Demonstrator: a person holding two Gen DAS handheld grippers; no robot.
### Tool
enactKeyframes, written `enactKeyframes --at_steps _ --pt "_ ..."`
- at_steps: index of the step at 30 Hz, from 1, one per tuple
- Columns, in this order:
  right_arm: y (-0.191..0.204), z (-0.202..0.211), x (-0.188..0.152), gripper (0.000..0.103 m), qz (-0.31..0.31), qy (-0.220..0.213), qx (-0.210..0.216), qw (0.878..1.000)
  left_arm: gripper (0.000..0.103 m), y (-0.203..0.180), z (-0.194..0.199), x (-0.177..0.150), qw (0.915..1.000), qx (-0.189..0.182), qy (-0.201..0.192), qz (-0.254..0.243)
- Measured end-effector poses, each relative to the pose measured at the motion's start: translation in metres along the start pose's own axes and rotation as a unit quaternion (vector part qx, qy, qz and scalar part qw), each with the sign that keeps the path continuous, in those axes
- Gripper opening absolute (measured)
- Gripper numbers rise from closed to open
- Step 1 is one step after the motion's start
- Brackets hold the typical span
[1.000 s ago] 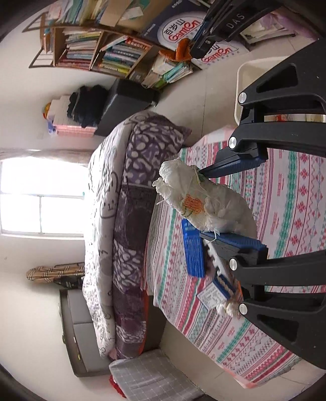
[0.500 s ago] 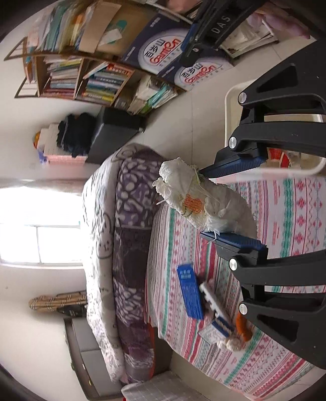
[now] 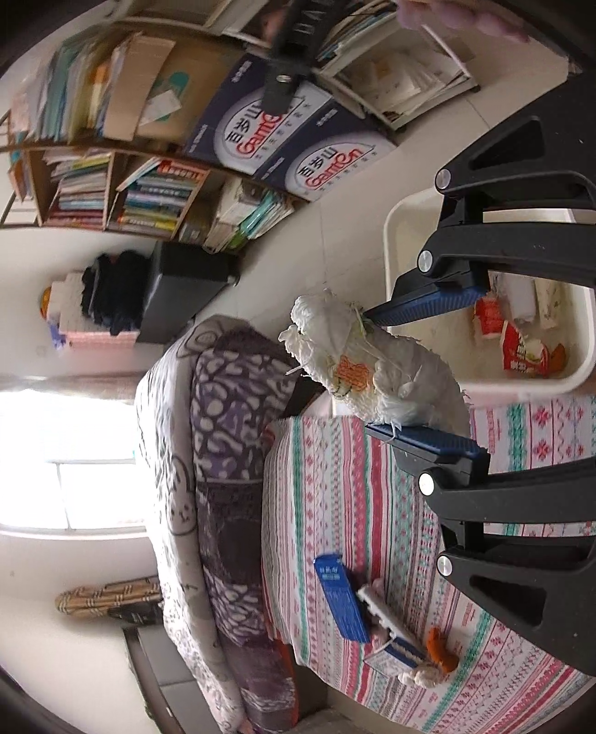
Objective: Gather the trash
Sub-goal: 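Release the white tissue bundle into the white bin with the left tool, then move the left tool to the blanket and grasp the other orange strip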
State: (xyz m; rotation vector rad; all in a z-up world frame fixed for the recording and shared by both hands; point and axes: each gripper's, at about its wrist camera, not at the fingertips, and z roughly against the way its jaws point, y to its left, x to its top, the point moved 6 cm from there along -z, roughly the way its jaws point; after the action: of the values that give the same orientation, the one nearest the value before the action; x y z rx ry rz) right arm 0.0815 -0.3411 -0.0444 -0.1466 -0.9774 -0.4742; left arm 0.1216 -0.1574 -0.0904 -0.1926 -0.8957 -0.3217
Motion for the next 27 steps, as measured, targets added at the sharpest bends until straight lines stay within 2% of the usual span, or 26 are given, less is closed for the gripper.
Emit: enactKeyframes --at_steps 11,12,13,15,16,27 --pt "-0.038 0.004 0.007 0.088 -0.035 -0.018 -0.052 0.998 0.044 -0.032 -0.011 -0.013 0.9988 -0.039 0.025 -0.015" --pt "-0.041 0.004 0.007 0.092 -0.038 -0.018 -0.057 0.997 0.045 -0.035 -0.012 -0.014 0.9986 -0.043 0.028 -0.015" --pt "-0.043 0.004 0.007 0.093 -0.040 -0.018 -0.062 0.997 0.051 -0.037 -0.013 -0.014 0.9983 -0.047 0.032 -0.015" --pt "-0.046 0.004 0.006 0.095 -0.042 -0.017 -0.067 0.997 0.065 -0.039 -0.013 -0.016 0.9983 -0.046 0.033 -0.016" --pt "-0.046 0.003 0.006 0.095 -0.041 -0.015 -0.069 0.997 0.068 -0.040 -0.013 -0.016 0.9985 -0.043 0.030 -0.016" --pt "-0.037 0.000 0.004 0.096 -0.044 -0.002 -0.072 0.996 0.073 -0.033 -0.011 -0.015 0.9988 -0.035 0.033 -0.012"
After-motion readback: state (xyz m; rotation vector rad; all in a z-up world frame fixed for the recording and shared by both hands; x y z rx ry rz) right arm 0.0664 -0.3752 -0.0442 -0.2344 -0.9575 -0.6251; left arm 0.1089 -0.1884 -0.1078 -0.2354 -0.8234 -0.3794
